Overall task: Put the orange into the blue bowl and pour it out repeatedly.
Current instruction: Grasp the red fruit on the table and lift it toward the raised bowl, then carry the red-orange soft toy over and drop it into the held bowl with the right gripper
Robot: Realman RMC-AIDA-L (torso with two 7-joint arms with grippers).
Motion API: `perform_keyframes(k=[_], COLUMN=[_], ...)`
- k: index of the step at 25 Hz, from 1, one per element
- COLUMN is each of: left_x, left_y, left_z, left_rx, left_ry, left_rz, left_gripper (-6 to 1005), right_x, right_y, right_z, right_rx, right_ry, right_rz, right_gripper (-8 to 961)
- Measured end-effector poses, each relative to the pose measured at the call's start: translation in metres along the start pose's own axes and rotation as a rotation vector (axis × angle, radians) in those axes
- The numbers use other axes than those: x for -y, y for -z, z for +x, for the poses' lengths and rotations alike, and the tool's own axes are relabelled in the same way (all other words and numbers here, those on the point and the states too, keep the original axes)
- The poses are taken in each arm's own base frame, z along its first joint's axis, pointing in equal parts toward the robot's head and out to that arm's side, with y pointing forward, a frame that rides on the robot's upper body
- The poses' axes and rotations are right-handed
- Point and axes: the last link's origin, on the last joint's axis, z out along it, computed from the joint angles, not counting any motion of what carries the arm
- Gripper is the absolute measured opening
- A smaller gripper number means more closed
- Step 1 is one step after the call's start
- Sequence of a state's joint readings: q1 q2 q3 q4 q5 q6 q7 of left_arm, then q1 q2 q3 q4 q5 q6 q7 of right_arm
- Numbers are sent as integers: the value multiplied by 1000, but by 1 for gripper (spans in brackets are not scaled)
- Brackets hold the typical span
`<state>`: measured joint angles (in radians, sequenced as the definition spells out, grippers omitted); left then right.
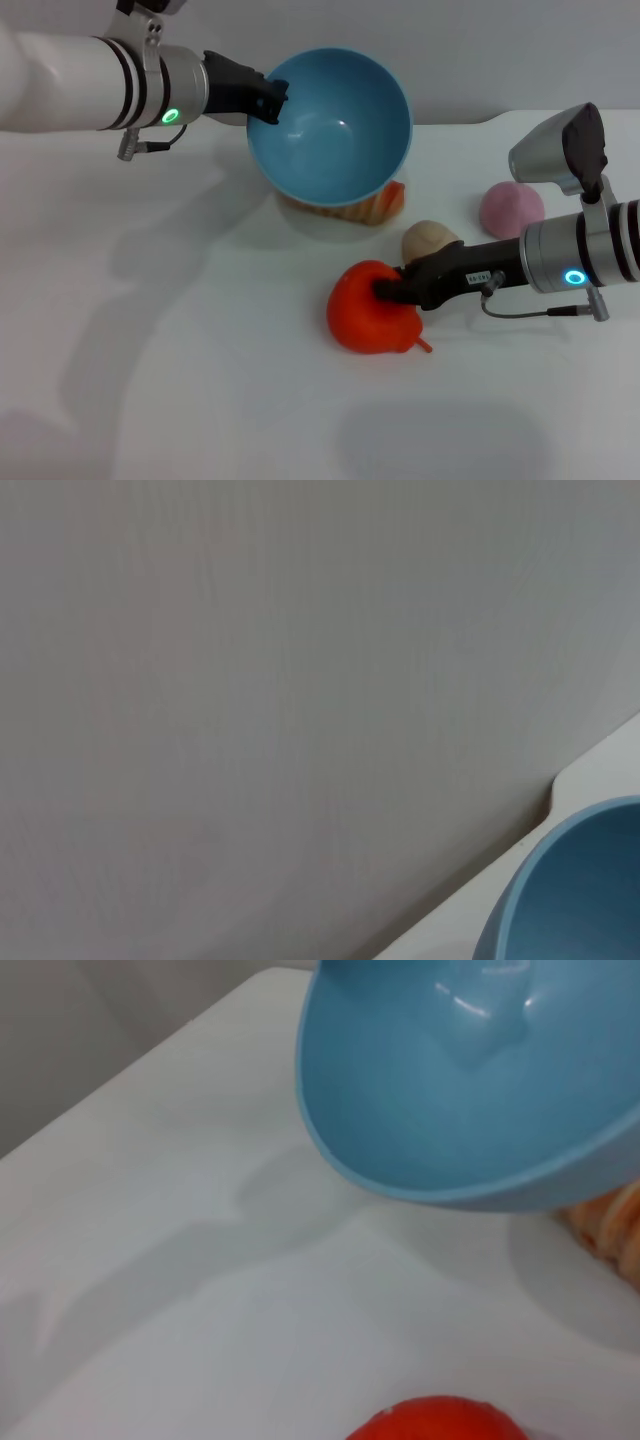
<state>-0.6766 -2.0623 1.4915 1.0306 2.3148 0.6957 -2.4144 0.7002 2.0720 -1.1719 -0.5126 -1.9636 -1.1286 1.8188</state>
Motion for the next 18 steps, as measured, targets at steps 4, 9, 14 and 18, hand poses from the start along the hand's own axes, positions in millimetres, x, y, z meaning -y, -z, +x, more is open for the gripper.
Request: perform_keyframes(k=[4,9,14,18], left_x=[0,-2,-9,-13], left_y=[0,0,5,7], left_z=[-1,-5,-10,-11], left_rx=[3,24,94,179], left_ry=[-2,1,-24,-46], left_rz=[-1,-16,-67,-80], left_gripper=[-1,0,0,0], right_x=[-1,-9,-35,-42], right_y=[1,14,68,105], right_z=[-1,-13,-43,-59], right_rx=[7,56,208,288], right_ry=[22,68,205,276], right_rz=[-8,-50,-144,-136], right_gripper=[262,115,46,24])
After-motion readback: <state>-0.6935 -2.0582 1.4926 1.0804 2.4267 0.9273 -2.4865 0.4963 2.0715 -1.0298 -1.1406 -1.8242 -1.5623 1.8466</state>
